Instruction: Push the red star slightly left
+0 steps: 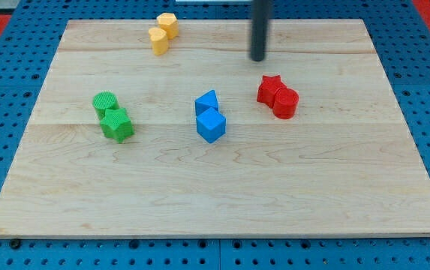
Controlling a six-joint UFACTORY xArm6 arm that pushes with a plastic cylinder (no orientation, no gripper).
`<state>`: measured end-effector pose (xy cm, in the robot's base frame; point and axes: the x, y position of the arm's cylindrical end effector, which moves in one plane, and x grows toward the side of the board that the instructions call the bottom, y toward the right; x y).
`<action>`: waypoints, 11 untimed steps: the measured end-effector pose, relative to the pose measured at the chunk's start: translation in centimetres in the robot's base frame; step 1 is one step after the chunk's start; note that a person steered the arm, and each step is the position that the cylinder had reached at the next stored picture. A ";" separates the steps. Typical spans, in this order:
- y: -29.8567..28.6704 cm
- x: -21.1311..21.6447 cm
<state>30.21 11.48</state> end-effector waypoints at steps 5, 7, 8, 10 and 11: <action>-3.6 9.3; -8.9 10.9; -12.8 8.8; -13.8 6.7; -8.8 6.8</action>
